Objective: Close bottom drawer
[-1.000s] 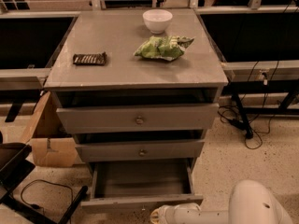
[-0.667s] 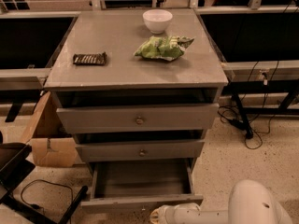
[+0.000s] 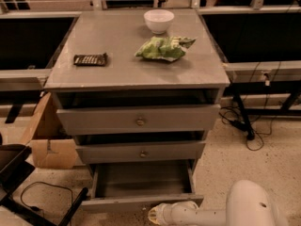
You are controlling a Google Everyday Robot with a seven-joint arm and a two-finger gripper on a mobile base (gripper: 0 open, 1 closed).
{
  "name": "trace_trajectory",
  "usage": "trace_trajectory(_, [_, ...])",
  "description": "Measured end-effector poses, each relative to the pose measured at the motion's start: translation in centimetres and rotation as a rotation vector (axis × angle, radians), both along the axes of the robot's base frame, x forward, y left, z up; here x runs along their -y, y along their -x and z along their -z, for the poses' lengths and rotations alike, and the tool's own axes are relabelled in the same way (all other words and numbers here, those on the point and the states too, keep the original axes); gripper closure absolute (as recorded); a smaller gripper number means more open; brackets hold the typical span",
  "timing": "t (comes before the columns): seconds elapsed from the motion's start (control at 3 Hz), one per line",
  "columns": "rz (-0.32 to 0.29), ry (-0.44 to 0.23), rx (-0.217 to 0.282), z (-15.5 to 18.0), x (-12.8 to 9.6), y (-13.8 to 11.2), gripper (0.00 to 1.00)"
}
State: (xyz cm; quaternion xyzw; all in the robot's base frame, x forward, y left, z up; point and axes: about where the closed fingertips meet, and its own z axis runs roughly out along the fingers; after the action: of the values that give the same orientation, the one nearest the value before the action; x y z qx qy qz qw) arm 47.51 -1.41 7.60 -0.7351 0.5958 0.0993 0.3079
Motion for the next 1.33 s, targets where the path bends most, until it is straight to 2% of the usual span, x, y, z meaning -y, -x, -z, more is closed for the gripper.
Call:
trace_trajectory(0.67, [-0.035,0.012,0.051,-1.1,-0.8,-2.6,1.0])
trace_trajectory(1.0, [-0.035,0.012,0.051,-1.1,-0.8,-2.6,1.0])
trace_trajectory(1.33, [-0.046,0.017,0.07,-1.6,-1.1,-3.6,1.0])
